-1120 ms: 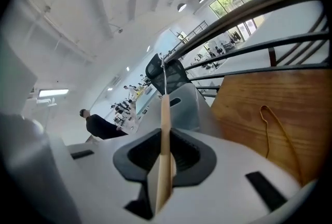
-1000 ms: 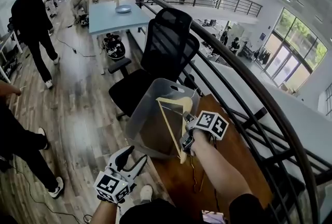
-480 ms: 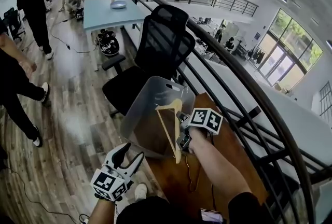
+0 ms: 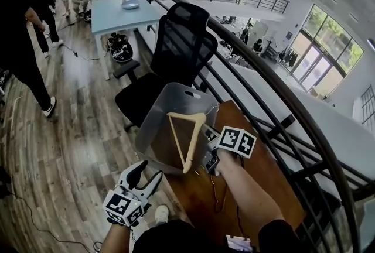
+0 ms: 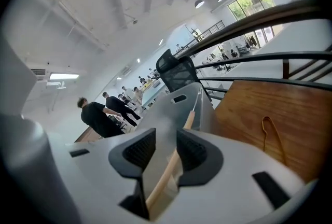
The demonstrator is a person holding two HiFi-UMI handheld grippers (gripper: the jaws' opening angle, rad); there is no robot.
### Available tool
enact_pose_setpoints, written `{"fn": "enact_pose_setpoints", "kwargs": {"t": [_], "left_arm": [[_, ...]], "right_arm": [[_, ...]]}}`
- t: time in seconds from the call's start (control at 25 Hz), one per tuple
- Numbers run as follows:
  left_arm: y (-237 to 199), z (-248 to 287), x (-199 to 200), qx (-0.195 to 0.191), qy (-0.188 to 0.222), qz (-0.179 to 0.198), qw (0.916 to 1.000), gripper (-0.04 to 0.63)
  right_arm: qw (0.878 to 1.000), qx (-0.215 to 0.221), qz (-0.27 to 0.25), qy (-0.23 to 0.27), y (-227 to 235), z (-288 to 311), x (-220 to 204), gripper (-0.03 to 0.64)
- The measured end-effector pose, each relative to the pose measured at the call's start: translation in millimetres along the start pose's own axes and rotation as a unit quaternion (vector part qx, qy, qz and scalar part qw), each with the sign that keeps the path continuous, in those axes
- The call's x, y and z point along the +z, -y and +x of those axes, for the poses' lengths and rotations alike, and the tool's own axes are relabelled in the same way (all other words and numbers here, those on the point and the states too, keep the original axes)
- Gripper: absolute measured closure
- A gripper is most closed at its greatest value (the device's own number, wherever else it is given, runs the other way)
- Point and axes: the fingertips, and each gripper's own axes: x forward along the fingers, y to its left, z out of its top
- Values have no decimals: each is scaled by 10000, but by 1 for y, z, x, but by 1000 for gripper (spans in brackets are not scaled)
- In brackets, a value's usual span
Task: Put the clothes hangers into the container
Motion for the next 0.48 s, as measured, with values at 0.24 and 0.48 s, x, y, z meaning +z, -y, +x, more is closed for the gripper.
{"fn": "enact_pose_setpoints", "kwargs": {"t": [0.24, 0.48], "left_arm": [[17, 4, 5, -153, -3, 152, 9998, 367], [37, 11, 15, -240, 67, 328, 9992, 367]], "right_arm": [[9994, 196, 80, 287, 9, -36, 3, 499], [9967, 386, 9, 719, 18, -82, 6, 517]]}}
